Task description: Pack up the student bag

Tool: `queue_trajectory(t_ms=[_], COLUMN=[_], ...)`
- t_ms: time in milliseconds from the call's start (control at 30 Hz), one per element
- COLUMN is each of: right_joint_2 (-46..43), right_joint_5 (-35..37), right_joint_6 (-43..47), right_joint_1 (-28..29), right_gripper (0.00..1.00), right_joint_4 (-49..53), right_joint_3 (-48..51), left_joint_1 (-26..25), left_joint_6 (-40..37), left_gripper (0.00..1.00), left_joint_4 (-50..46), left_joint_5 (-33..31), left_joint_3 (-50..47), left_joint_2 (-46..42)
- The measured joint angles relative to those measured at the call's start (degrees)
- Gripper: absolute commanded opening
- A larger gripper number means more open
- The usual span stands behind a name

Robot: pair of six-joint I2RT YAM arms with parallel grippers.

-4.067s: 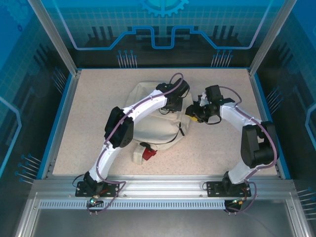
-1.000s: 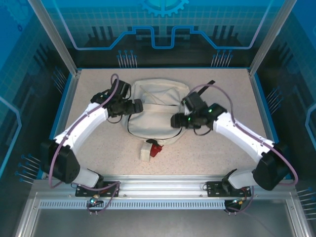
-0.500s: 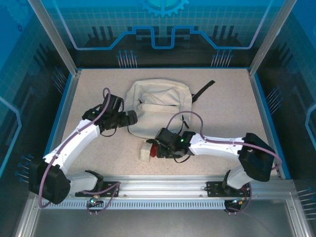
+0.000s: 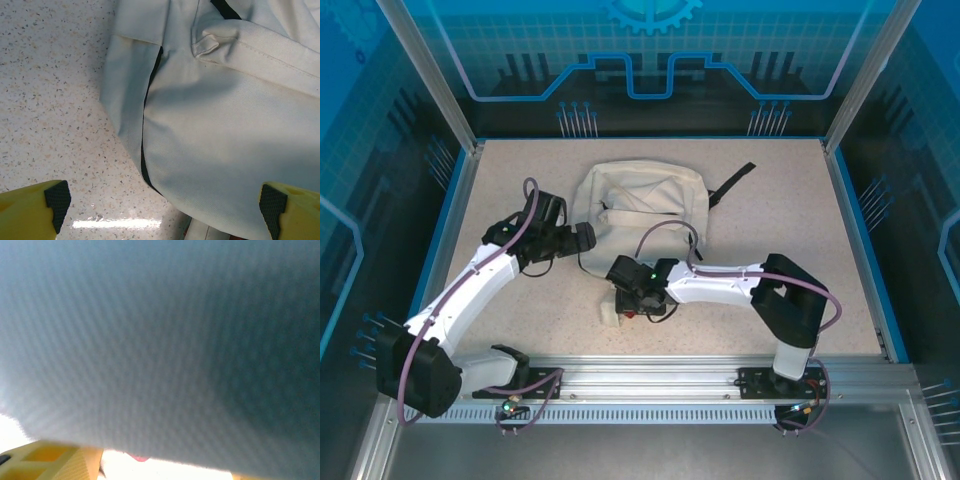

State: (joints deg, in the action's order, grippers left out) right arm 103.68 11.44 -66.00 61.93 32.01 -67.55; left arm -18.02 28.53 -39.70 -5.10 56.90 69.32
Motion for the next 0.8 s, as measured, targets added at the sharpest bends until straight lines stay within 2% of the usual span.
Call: queue_trajectory(t_ms=[200,333,800], right_joint_2=[5.8,6.5,-5.2], right_joint_5=[4.4,5.0,3.3], right_joint_6=[1.1,2.2,3.7], right_joint_1=[0.3,0.4,0.4], right_gripper=[0.68,0.68,0.68], right_joint_4=[9.0,11.1,11.3], right_joint_3=[-7.5,-7.8,7.7], left_joint_1=[0.0,0.1,0.2], left_joint_6=[0.0,0.0,0.0], left_gripper=[0.99,0.99,0.99], left_joint_4=[0.7,1.3,1.5], left_joint_5=[0.1,0.1,0.6], left_joint_3=[-0.9,-0.9,-1.2], left_joint_2=[-0.3,-0.3,-0.5])
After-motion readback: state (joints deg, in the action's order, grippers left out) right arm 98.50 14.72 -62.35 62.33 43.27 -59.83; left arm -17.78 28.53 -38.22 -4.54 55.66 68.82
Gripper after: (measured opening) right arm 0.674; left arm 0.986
